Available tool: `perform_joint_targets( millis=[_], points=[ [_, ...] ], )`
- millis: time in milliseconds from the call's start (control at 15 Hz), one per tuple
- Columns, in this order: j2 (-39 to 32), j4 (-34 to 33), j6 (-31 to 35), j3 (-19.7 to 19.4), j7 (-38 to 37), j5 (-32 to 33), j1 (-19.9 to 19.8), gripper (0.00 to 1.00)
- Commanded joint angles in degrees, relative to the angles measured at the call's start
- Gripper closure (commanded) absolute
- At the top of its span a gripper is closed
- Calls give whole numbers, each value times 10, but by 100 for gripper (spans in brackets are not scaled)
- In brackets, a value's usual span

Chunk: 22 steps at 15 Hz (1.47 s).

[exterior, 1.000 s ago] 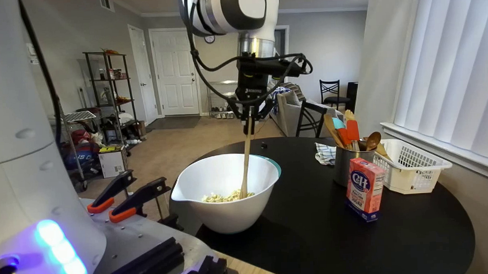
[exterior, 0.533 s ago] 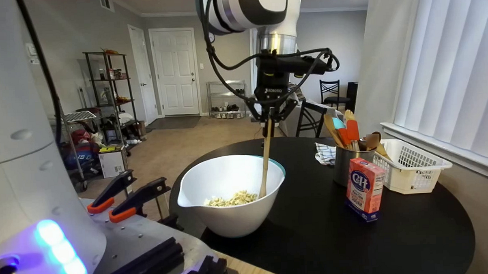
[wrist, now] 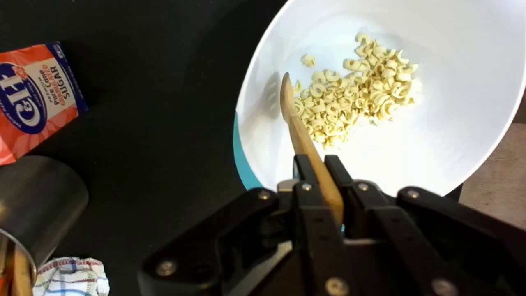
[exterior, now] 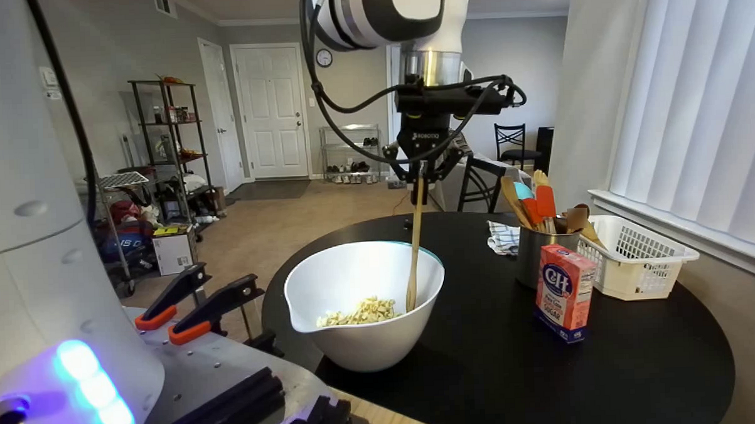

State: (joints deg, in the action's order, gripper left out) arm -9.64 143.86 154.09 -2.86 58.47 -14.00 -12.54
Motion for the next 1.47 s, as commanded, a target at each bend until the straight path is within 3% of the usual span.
perform_joint_targets(
  millis=[0, 467, 1133, 1400],
  points=[
    [-2, 0, 11, 37, 23, -55, 4, 94],
    [-7, 3, 4, 75, 33, -63, 21, 94],
    [-23, -2, -105, 44, 31, 7, 25, 95],
    [-30, 1, -109, 24, 17, 44, 24, 95]
  ],
)
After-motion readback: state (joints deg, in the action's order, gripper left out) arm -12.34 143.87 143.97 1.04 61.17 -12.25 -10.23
